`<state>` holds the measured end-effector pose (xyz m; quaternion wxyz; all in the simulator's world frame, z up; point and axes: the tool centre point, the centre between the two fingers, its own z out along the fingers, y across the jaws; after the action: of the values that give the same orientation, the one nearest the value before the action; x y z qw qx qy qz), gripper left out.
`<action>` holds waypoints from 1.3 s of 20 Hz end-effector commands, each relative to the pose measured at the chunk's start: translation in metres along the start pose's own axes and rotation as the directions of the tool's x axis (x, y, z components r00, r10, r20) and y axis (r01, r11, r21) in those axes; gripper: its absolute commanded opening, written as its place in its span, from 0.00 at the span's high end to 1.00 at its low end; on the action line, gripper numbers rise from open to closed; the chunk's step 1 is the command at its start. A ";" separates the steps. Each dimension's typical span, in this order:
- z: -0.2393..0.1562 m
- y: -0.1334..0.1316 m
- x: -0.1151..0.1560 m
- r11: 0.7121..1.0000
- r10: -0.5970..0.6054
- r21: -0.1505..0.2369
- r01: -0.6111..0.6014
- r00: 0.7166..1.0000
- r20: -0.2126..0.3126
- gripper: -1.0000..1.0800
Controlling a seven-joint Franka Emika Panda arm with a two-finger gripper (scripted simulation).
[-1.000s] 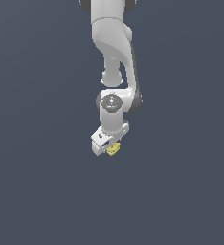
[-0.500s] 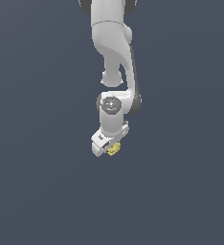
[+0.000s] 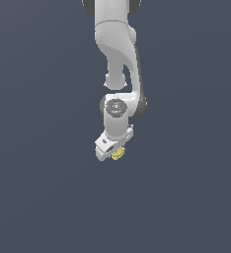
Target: Pick up the object and move it to a goal position.
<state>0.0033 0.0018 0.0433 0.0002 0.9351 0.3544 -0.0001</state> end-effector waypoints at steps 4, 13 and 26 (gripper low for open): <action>-0.017 -0.017 0.009 1.000 -0.001 0.000 0.001 1.000 -0.001 1.00; -0.080 -0.082 0.044 1.000 -0.002 -0.001 0.002 1.000 0.000 1.00; -0.174 -0.176 0.099 1.000 -0.002 0.000 0.002 1.000 0.000 1.00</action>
<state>-0.0375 0.1902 0.2093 0.0006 0.9345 0.3561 0.0006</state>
